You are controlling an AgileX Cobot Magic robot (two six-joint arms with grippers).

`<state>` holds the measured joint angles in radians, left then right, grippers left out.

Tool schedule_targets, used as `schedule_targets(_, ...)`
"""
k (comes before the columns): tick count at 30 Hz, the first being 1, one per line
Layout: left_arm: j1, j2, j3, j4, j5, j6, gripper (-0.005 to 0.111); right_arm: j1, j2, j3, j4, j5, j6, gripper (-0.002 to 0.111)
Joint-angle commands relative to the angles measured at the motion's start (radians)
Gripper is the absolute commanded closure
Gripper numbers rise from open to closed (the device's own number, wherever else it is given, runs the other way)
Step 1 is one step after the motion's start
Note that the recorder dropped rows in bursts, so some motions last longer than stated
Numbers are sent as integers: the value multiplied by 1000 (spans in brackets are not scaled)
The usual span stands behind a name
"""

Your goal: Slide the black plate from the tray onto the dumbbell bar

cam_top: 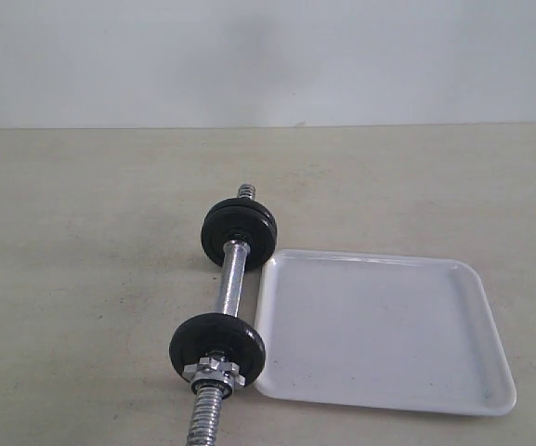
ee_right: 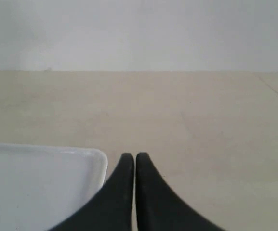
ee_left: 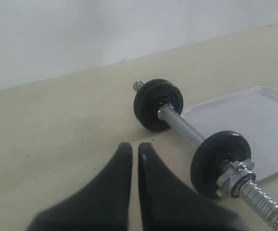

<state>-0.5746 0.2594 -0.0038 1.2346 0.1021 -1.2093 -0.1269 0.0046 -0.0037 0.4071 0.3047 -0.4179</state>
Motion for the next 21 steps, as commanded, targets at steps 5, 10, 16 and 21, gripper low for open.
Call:
schedule_targets(5, -4, -3, 4, 3, -3, -5, 102, -2, -5, 4, -28, 67, 12, 109)
schedule_targets(10, -4, -3, 4, 3, -3, -5, 102, -2, -5, 4, -28, 20, 84, 109)
schedule_targets(16, -4, -3, 4, 3, -1, -5, 102, -2, -5, 4, -82, 7, 114, 109)
schedule_targets(21, -4, -3, 4, 3, -1, -2, 102, -2, -5, 4, -439, 43, 483, 109)
